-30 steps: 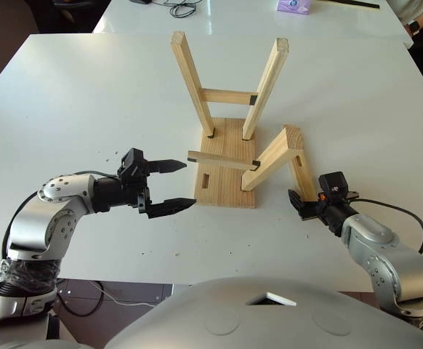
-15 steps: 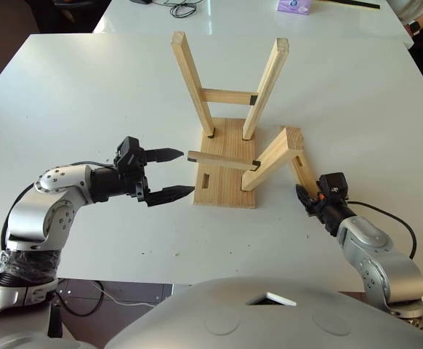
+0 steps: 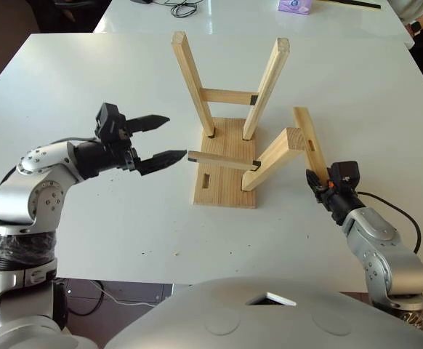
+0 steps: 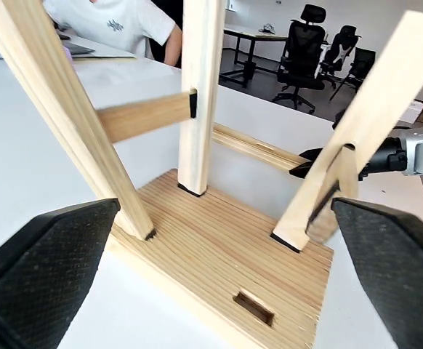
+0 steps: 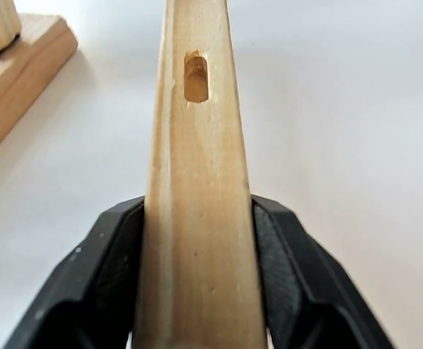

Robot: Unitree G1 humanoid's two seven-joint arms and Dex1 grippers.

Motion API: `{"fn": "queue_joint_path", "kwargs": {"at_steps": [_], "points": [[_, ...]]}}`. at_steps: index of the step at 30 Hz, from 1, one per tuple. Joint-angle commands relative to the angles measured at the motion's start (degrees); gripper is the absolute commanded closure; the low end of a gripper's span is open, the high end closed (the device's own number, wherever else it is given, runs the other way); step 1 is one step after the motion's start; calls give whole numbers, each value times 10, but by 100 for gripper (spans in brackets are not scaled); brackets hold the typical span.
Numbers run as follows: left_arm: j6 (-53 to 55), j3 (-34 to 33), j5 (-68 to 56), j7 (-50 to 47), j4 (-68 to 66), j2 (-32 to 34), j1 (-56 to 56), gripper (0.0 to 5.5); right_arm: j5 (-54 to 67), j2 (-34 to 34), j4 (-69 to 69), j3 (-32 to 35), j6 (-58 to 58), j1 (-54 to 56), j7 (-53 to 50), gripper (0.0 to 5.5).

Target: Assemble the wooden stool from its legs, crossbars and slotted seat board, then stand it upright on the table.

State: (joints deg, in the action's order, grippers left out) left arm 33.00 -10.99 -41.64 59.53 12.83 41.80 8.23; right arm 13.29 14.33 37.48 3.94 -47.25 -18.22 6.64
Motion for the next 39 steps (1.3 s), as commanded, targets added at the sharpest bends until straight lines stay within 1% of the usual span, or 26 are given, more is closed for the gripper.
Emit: {"fn": "queue_joint_path", "kwargs": {"at_steps": [1,5,7,11,14,16,19,21,23,25,28,39], "points": [[32,5,-21,-78,37,-33,89,10,40,16,14,47,30,50,43,344],[59,22,-28,-157,54,-75,167,10,129,41,50,90,35,118,113,344],[77,24,-39,-189,53,-94,202,10,188,50,64,128,28,155,128,344],[94,32,-60,-222,60,-130,244,10,355,87,80,189,3,232,154,344],[97,48,-68,-211,64,-143,242,10,477,142,66,217,-14,269,187,344],[105,56,-87,-186,69,-141,232,10,554,190,43,227,-33,280,221,344],[136,50,-159,-116,76,-129,216,10,642,260,-6,230,-62,296,283,344],[158,40,-206,-83,67,-124,221,10,679,299,-38,224,-80,310,320,344],[176,25,-247,-78,50,-125,237,10,689,327,-61,216,-88,322,347,344],[187,10,-286,-92,31,-133,259,10,702,350,-72,213,-96,325,375,344],[190,3,-311,-111,20,-143,275,10,714,372,-72,205,-99,328,398,344],[185,13,-339,-128,49,-156,272,10,718,384,-93,131,-96,411,410,344]]}}
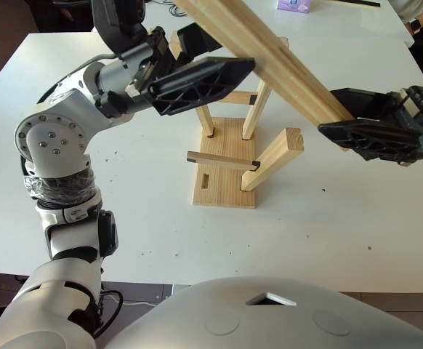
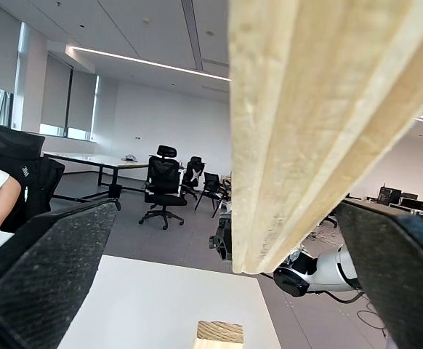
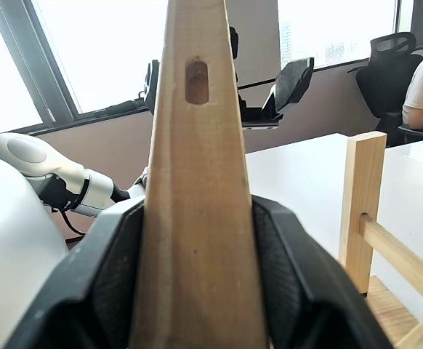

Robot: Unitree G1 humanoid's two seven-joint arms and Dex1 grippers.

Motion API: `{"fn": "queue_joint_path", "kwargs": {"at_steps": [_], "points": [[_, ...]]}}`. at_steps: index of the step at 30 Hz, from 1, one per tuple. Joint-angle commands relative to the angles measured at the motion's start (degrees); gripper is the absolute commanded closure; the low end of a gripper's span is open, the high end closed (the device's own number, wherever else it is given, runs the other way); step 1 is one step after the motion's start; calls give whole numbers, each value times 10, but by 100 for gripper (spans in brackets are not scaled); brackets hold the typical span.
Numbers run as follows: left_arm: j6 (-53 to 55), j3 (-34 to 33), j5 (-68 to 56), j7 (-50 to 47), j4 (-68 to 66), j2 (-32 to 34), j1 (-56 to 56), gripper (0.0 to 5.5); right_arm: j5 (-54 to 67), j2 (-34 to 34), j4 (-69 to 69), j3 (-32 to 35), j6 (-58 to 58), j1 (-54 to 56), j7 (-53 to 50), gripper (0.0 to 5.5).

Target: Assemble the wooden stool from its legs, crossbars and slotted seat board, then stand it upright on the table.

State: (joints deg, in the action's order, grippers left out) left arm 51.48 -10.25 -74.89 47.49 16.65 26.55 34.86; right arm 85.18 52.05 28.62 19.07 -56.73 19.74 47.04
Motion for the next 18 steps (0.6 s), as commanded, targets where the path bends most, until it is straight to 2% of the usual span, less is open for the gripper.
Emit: {"fn": "queue_joint_path", "kwargs": {"at_steps": [1,10,18], "points": [[1,7,-12,-10,14,-6,7,10,-3,7,-6,-26,-2,39,8,344],[1,14,-43,-27,41,-14,10,10,-28,6,-41,-63,0,105,28,344],[-3,6,-74,-50,33,-19,25,121,-73,5,-58,-82,-1,117,69,344]]}}
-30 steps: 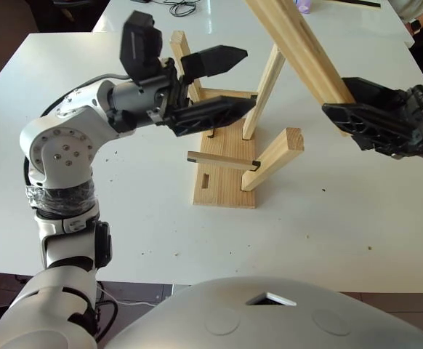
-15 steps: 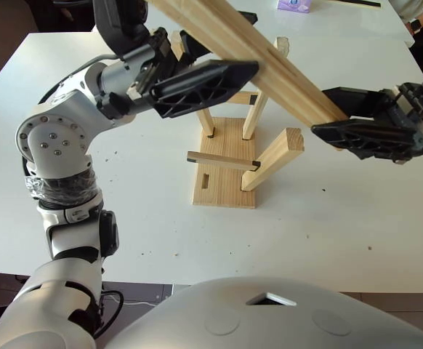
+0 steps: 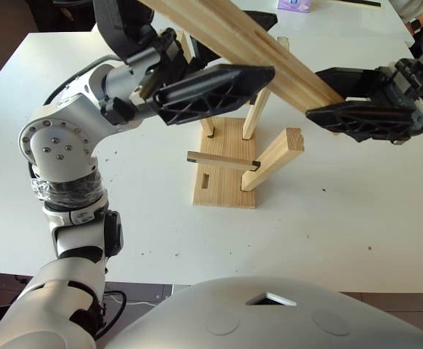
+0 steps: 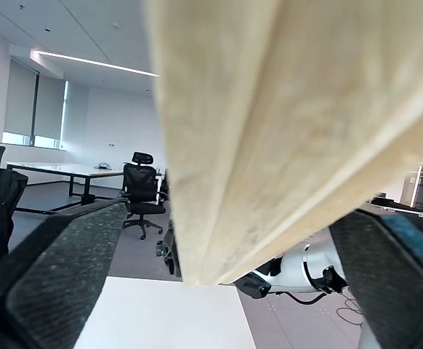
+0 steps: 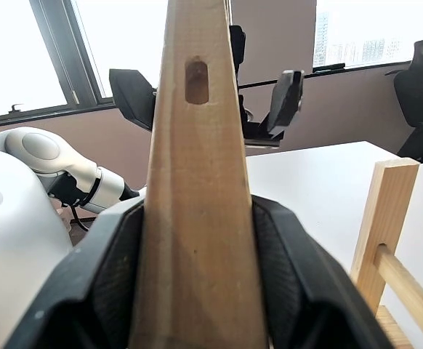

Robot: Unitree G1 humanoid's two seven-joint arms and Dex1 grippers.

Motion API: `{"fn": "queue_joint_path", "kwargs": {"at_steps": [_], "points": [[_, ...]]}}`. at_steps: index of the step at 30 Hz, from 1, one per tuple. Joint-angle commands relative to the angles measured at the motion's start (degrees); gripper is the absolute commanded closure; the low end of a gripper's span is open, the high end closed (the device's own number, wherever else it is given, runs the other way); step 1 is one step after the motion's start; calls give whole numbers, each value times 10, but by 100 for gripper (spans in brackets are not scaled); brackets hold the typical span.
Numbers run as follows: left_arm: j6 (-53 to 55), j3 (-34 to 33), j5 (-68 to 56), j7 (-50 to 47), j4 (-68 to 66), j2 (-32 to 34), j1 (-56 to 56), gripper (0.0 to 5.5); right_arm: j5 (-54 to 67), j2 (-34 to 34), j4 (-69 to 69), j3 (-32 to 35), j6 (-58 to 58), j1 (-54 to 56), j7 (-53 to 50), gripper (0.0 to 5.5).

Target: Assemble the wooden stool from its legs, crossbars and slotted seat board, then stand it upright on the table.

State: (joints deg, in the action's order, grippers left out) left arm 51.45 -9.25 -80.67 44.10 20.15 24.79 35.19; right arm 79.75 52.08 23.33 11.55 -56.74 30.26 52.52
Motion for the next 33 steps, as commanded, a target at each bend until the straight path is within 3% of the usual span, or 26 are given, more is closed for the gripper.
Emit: {"fn": "queue_joint_path", "kwargs": {"at_steps": [1,14,31,33], "points": [[-3,-4,-21,-21,-2,-2,24,135,-23,3,-4,-9,-1,14,17,344],[2,30,11,-5,18,17,10,317,-69,2,2,-15,8,17,43,344],[-32,42,53,0,9,22,4,330,-83,23,7,-11,-6,43,60,344],[-33,39,47,-9,3,18,9,333,-95,22,7,-15,-5,40,51,300]]}}
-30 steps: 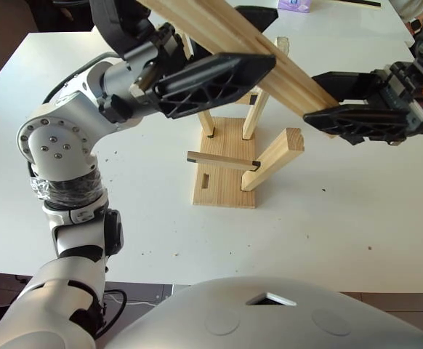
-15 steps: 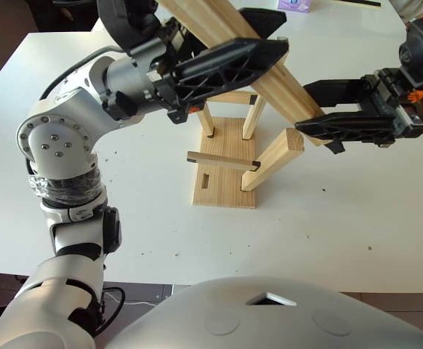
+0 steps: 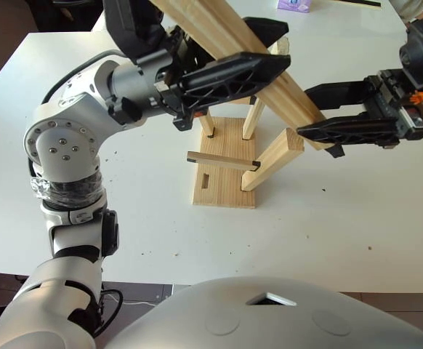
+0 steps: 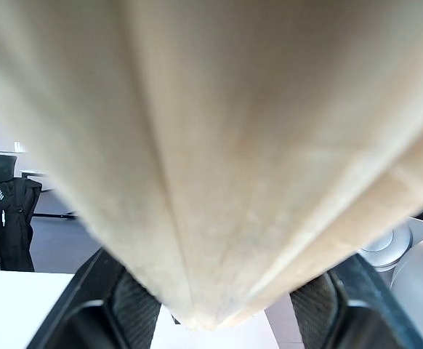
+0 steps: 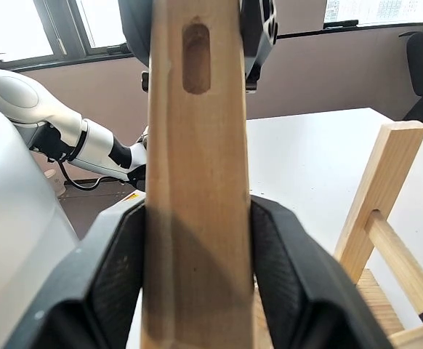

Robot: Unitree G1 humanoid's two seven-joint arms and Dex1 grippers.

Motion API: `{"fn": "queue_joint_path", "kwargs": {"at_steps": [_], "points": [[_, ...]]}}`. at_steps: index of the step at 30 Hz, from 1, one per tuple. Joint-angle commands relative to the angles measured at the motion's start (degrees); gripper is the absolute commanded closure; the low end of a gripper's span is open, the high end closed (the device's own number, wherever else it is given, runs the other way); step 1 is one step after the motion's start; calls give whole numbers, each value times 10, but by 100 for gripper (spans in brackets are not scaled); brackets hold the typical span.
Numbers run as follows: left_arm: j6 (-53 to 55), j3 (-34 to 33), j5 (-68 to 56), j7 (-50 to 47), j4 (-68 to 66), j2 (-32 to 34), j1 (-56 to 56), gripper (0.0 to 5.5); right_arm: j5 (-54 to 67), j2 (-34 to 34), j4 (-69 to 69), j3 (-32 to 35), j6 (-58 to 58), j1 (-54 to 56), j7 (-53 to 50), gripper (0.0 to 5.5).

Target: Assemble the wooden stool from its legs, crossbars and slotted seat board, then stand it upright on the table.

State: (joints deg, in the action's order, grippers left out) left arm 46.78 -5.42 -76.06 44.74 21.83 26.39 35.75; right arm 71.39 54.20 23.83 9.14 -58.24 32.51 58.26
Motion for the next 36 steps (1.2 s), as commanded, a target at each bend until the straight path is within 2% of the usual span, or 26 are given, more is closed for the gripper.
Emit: {"fn": "queue_joint_path", "kwargs": {"at_steps": [1,11,18,23,27,32,36], "points": [[14,-2,-4,-21,-18,0,6,344,-18,6,1,9,11,12,-3,283],[22,-38,-64,-55,-54,-8,37,346,-71,28,-13,17,34,-33,42,127],[40,-75,-56,-44,-115,46,79,346,-118,22,-43,35,63,-66,32,17],[66,-112,-27,-6,-161,140,84,346,-136,28,-32,64,74,-128,29,10],[51,-119,53,58,-198,215,80,346,-144,26,-4,112,78,-207,19,10],[-51,-87,213,179,-217,287,22,346,-147,15,59,187,81,-336,12,10],[-158,-72,302,259,-194,289,-70,346,-155,3,86,217,94,-400,7,10]]}}
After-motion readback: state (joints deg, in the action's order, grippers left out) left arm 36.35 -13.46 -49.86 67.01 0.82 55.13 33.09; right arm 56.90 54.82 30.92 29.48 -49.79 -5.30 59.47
